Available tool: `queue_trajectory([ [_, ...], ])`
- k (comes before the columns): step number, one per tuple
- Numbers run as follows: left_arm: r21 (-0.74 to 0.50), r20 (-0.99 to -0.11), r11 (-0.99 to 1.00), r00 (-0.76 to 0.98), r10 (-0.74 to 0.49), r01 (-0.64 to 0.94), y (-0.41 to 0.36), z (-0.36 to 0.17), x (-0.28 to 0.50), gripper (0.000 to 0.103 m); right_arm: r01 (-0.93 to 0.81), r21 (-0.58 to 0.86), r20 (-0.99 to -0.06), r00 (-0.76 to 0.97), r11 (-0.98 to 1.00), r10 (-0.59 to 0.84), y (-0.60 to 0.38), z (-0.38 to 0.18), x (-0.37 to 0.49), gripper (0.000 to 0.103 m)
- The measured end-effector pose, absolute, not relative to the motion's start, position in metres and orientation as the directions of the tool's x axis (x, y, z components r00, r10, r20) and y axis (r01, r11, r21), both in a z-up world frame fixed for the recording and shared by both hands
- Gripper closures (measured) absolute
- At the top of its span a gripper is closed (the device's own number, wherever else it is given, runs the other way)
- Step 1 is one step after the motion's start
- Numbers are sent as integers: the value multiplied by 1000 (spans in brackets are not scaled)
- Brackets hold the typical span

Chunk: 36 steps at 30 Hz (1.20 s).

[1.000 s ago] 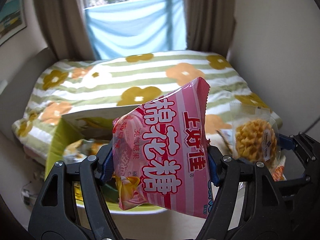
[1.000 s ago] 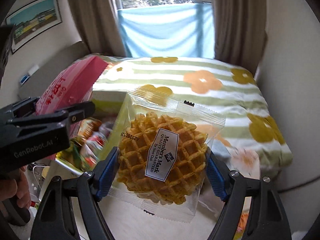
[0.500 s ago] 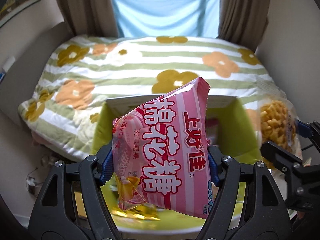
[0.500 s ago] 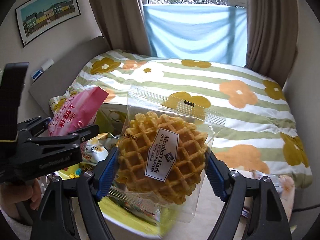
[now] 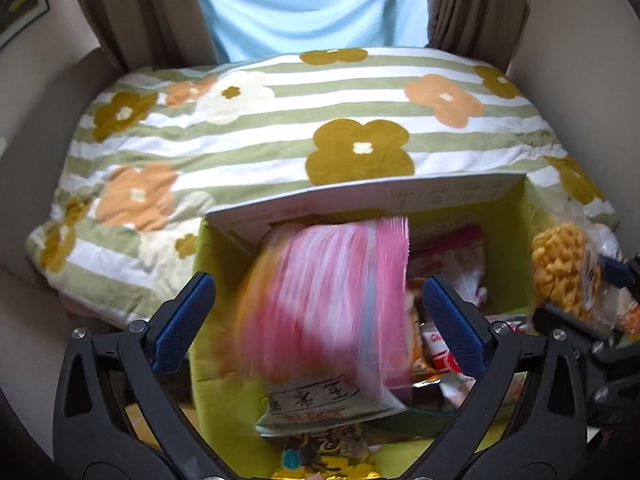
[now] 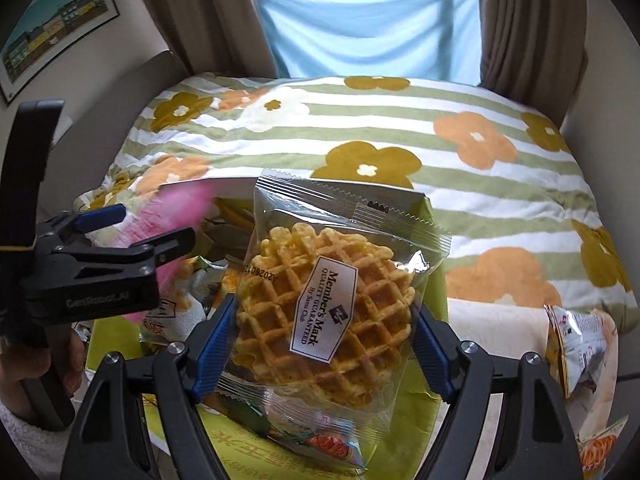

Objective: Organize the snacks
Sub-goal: 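Carry marshmallow bag and waffle packet over the yellow box and open both tools, then move both tools back toward the last snacks on the table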

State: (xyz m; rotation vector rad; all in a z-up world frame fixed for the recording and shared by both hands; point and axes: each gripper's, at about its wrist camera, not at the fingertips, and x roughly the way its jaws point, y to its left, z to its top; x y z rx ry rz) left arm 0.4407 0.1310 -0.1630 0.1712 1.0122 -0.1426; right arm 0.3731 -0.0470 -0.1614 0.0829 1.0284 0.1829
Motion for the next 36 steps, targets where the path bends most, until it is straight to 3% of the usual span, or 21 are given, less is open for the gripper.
queue_trajectory([
  [15, 22, -876, 994, 481, -30, 102, 157, -177, 387, 0, -170, 175, -866, 441, 970, 234, -42, -179, 379, 24],
  [17, 27, -878, 995, 477, -21, 93, 159, -178, 382, 0, -190, 163, -842, 485, 968, 237, -40, -174, 377, 7],
  [19, 21, -880, 996, 474, -24, 89, 162, -178, 377, 0, -213, 142, -806, 542, 967, 238, -39, -165, 371, 1],
  [36, -21, -863, 993, 500, -76, 115, 163, -164, 342, 0, -199, 146, -820, 524, 969, 231, -38, -146, 329, 1],
])
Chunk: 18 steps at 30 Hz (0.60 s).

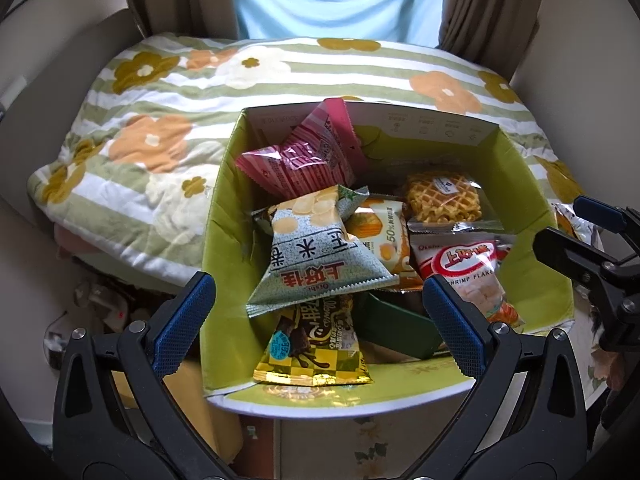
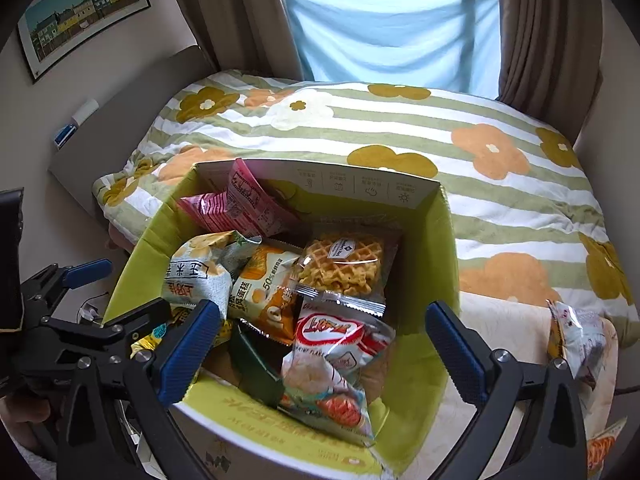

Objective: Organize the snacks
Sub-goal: 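Move both tools back toward the last snacks on the table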

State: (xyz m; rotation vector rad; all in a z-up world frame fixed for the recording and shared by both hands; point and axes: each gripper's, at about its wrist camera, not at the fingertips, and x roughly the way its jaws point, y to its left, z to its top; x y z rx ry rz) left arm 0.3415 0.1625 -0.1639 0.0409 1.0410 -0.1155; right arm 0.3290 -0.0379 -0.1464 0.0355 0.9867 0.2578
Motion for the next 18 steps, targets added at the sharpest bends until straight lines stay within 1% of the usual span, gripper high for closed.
queue_trajectory([
  [9, -67, -845, 978, 511, -160, 196, 140, -155, 327, 0, -102, 139, -800, 575, 985, 172, -60, -127, 300, 1],
  [18, -80, -822, 957, 524, -222, 280, 77, -137, 317, 0, -21, 126, -774, 623, 992, 112, -113, -109, 266, 1],
])
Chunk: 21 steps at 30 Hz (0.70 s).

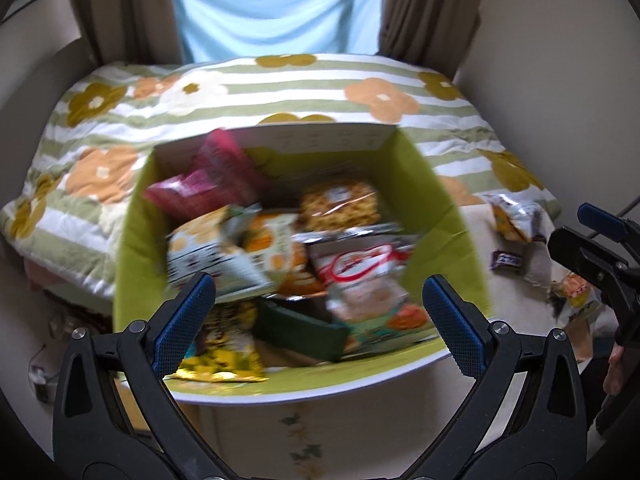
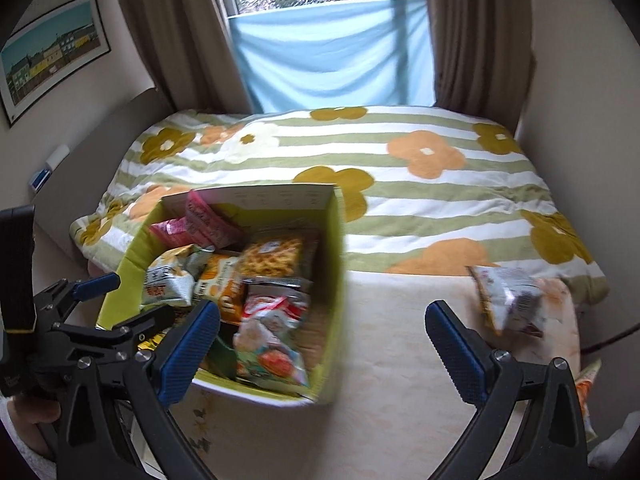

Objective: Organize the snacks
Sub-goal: 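Move both tools back toward the last snacks on the table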

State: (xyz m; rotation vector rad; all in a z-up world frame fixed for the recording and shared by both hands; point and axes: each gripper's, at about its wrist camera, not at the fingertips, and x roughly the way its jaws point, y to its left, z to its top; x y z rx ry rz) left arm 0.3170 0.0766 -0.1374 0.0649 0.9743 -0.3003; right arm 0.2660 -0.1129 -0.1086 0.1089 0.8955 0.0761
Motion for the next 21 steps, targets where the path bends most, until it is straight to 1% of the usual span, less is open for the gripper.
queue_trajectory([
  [9, -69, -807, 921, 521, -277, 382, -33, -120, 310, 0, 47, 106, -771, 635, 993, 52, -207, -95, 235, 1],
  [14, -72, -822, 887, 477, -312, 456, -100, -118, 318, 0, 85, 89, -795, 606, 992, 20, -260, -93, 225, 1],
  [17, -47, -834, 863, 456, -312, 503, -144, -121, 325, 0, 86, 84, -807, 590, 993, 17, -289, -96, 221, 1],
  [21, -29, -859, 814, 402, -318, 581, -199, -132, 337, 0, 87, 88, -836, 548, 992, 26, -319, -111, 221, 1],
])
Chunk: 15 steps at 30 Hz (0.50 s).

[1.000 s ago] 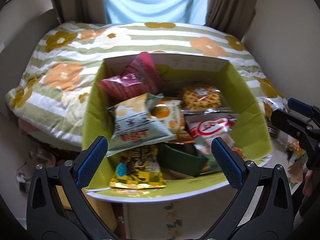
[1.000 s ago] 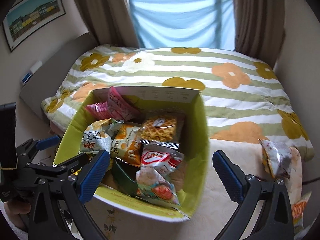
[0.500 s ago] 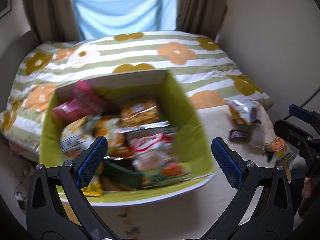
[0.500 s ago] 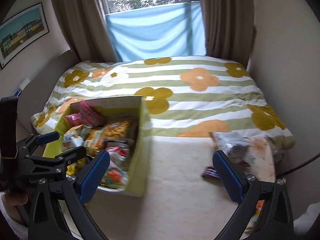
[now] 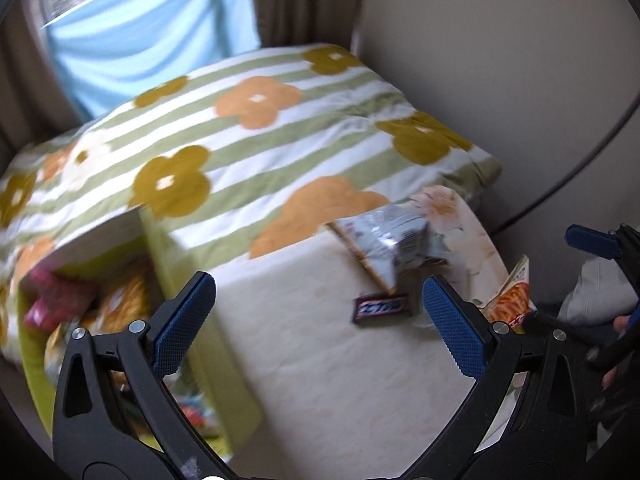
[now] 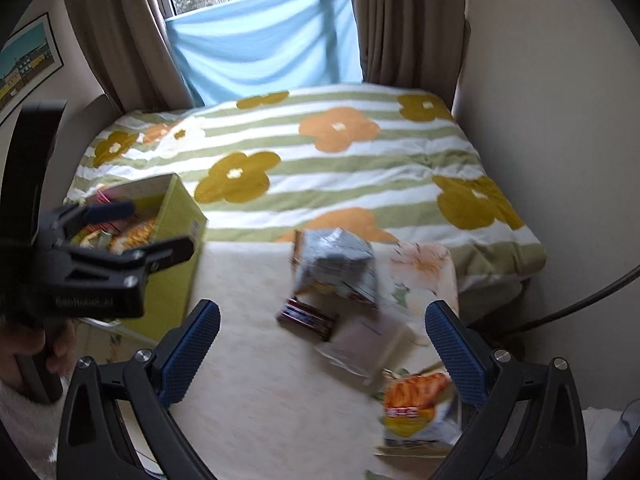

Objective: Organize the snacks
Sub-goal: 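Move both tools back toward the last snacks on the table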

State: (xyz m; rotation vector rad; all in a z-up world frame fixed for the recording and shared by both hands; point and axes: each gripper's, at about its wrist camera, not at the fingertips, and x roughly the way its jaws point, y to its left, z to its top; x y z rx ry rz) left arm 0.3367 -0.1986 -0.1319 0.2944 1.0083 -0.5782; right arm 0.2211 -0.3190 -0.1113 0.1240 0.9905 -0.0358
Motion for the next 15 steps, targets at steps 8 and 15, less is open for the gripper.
queue_trajectory([
  [8, 60, -921, 640, 290, -259, 766, -278, -172, 358, 0, 160, 135, -881, 471, 978, 45, -360, -160, 229, 1],
  [15, 49, -970, 462, 152, -189, 886, -320, -225, 378, 0, 262, 167, -902, 429, 950, 40, -372, -192, 241, 1],
])
